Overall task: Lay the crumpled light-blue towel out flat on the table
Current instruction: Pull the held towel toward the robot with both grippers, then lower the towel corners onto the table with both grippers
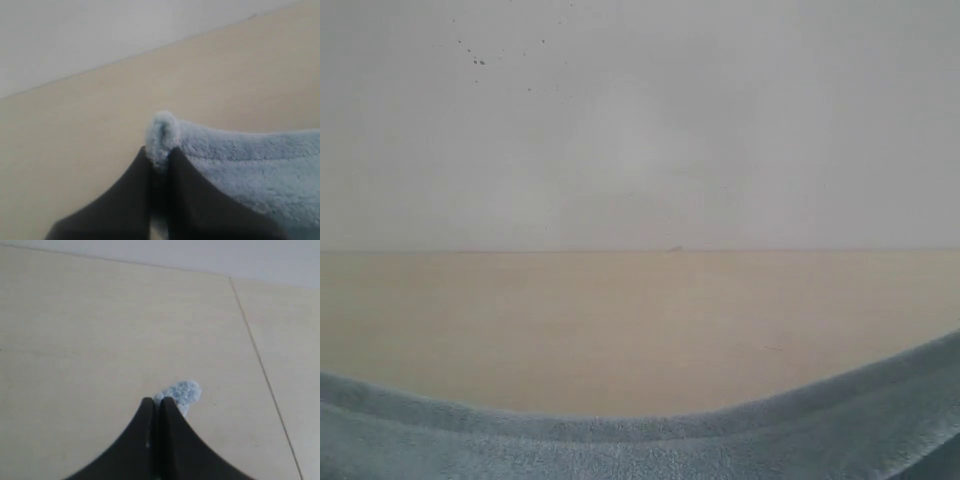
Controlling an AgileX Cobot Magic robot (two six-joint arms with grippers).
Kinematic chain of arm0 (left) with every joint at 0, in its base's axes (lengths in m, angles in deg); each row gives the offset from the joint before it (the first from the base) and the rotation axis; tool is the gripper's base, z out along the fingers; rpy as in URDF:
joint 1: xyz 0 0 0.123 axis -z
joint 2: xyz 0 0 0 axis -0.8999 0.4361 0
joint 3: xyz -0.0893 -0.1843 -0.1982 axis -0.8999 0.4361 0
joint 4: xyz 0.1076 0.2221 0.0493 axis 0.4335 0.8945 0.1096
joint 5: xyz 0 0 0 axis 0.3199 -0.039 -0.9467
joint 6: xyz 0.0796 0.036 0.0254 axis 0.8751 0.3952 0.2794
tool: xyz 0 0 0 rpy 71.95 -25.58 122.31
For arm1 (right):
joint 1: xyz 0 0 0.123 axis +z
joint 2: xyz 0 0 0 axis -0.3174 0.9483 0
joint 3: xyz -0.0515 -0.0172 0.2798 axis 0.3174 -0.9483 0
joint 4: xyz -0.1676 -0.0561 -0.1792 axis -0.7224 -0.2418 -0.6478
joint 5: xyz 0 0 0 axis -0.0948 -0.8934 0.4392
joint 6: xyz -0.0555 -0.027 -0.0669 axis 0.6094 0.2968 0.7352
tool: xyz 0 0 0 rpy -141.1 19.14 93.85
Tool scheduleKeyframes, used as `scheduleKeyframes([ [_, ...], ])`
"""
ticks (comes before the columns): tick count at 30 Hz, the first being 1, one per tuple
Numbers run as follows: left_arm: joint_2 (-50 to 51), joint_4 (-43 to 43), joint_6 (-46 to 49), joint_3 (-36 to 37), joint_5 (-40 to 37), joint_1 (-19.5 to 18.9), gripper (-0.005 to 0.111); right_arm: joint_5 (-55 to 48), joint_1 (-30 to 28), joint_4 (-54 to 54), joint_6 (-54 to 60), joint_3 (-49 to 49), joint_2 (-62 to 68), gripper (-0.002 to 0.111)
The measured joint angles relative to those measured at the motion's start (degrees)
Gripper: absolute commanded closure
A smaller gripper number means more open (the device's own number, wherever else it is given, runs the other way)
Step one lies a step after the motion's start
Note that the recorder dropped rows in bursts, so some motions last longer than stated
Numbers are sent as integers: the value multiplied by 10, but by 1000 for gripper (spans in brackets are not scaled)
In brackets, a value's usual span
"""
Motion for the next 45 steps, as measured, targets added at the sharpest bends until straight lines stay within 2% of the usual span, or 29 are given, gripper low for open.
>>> scheduleKeyframes([
  [1, 48, 43, -34, 1, 27, 0, 101, 30, 0, -4, -11, -1, 50, 108],
  [2, 120, 124, -95, 1, 67, 0, 101, 73, 0, -9, -20, -1, 104, 108],
  [4, 203, 228, -174, -5, 97, -9, 101, 104, 0, -13, -28, 9, 175, 108],
  [6, 326, 376, -320, -34, 111, -35, 101, 123, 0, -18, -31, 42, 256, 108],
  [8, 396, 455, -422, -58, 114, -63, 101, 128, 0, -18, -32, 77, 311, 108],
  [10, 498, 557, -539, -107, 118, -110, 101, 132, 0, -19, -32, 135, 377, 108],
  [15, 624, 644, -657, -198, 146, -187, 100, 141, 0, -19, -35, 239, 460, 108],
  [17, 670, 654, -673, -235, 191, -211, 93, 137, 1, -19, -35, 280, 489, 107],
  [19, 712, 659, -679, -266, 232, -223, 82, 128, 1, -16, -29, 315, 517, 98],
  [23, 772, 664, -683, -316, 266, -230, 46, 118, 1, 16, 17, 355, 556, 60],
  [24, 781, 665, -685, -326, 266, -230, 42, 118, 1, 30, 28, 361, 562, 51],
  [25, 786, 665, -687, -333, 266, -230, 42, 122, 1, 38, 36, 364, 565, 50],
  [27, 789, 665, -689, -346, 244, -230, 44, 135, 1, 47, 44, 368, 565, 56],
  [31, 782, 666, -688, -353, 184, -236, 49, 141, 1, 52, 49, 382, 565, 82],
  [34, 770, 665, -686, -344, 193, -248, 54, 117, 1, 51, 49, 383, 565, 101],
  [36, 763, 663, -686, -334, 220, -251, 60, 99, 1, 51, 49, 378, 565, 109],
  [41, 759, 663, -686, -320, 308, -251, 73, 76, 1, 51, 49, 347, 565, 108],
  [45, 760, 663, -686, -319, 327, -251, 74, 81, 1, 53, 49, 323, 565, 108],
])
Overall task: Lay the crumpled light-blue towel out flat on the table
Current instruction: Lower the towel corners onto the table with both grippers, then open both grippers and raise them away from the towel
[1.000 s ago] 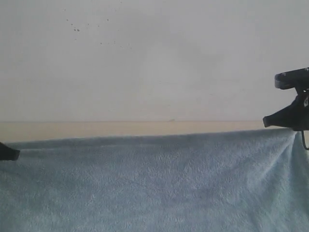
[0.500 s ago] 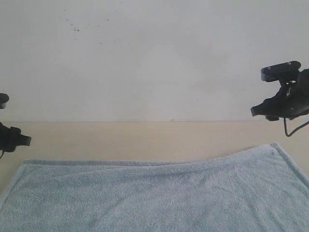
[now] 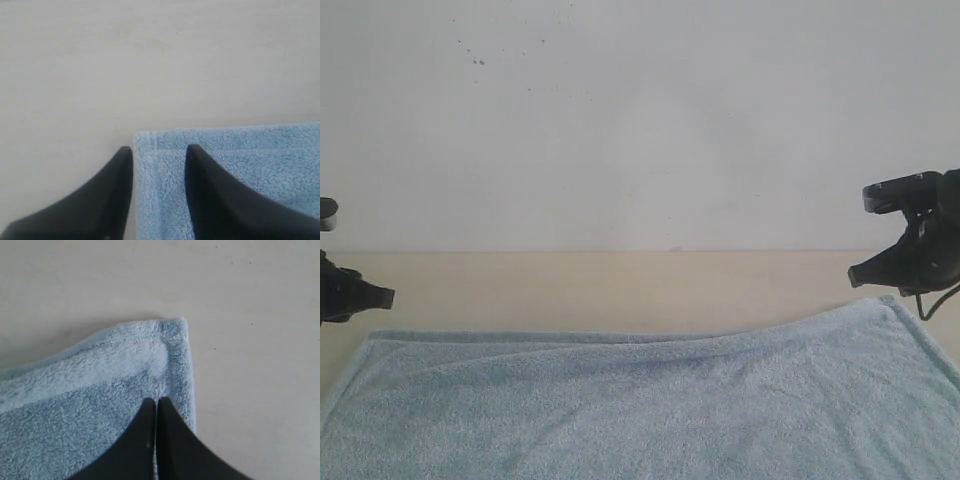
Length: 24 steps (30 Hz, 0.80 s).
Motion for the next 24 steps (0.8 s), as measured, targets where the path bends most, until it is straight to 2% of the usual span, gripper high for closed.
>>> scheduleKeyframes([
  [4, 21, 0, 0, -8, 0, 0, 74, 13, 0, 8, 5, -11, 0, 108],
  [14, 113, -1, -1, -81, 21, 0, 74, 30, 0, 12, 17, -13, 0, 108],
  [19, 142, -10, -4, -92, 55, 0, 74, 40, 0, 33, 17, -13, 0, 108],
  [24, 164, -13, -5, -97, 57, 0, 74, 41, 0, 44, 17, -13, 0, 108],
])
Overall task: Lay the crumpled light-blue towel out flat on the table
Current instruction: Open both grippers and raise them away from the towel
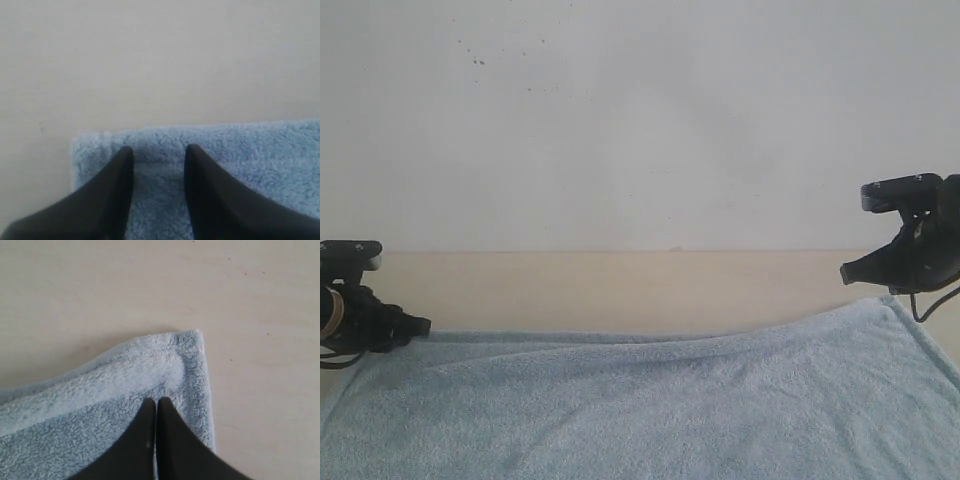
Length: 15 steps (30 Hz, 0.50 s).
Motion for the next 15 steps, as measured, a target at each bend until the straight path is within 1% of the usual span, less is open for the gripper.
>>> scheduleKeyframes([
  [5, 12, 0, 0, -9, 1, 0, 74, 0, 0, 4, 0, 0, 0, 108],
  [8, 30, 0, 0, -32, -5, 0, 74, 1, 0, 13, 8, 0, 0, 108],
  [11, 50, -24, 0, -63, -42, 0, 74, 2, 5, 15, 18, 0, 0, 108],
  [12, 57, -35, 0, -75, -65, 0, 74, 2, 13, 15, 26, 0, 0, 108],
  [15, 61, -41, -8, -83, -89, -7, 74, 7, 34, 16, 43, 0, 0, 108],
])
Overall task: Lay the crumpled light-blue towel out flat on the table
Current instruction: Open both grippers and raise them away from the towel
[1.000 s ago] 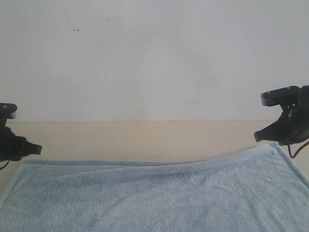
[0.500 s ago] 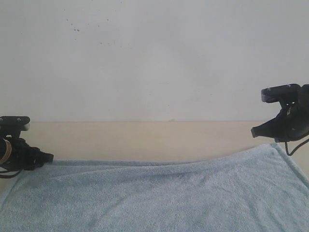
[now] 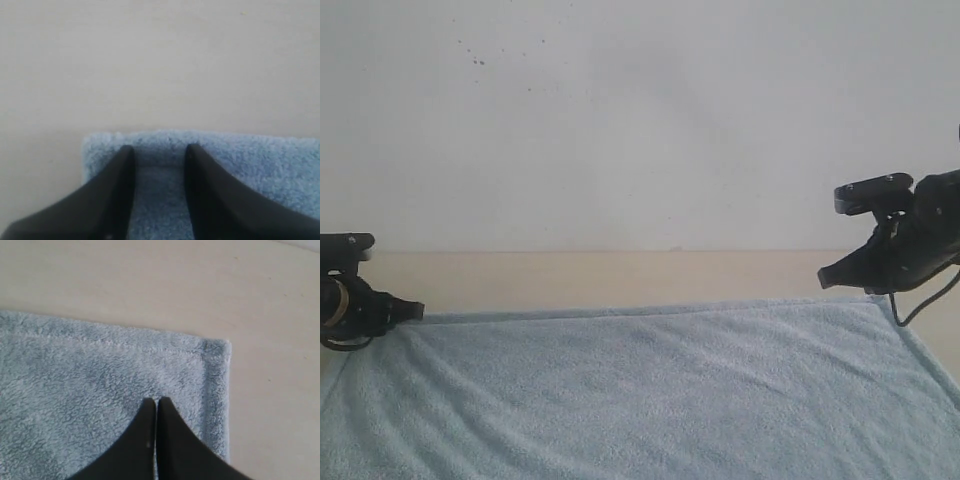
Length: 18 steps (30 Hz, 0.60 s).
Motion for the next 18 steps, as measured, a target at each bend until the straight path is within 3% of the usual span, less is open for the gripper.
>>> scheduleKeyframes([
  [5, 0, -2, -3, -2, 14, -22, 74, 13, 26, 5, 8, 0, 0, 108],
  [11, -72, -19, -4, -1, 129, -27, 74, 13, 19, 5, 7, -1, -6, 108],
  [18, -226, -70, 28, 73, 190, -27, 78, 134, 18, 5, 4, -128, -135, 108],
])
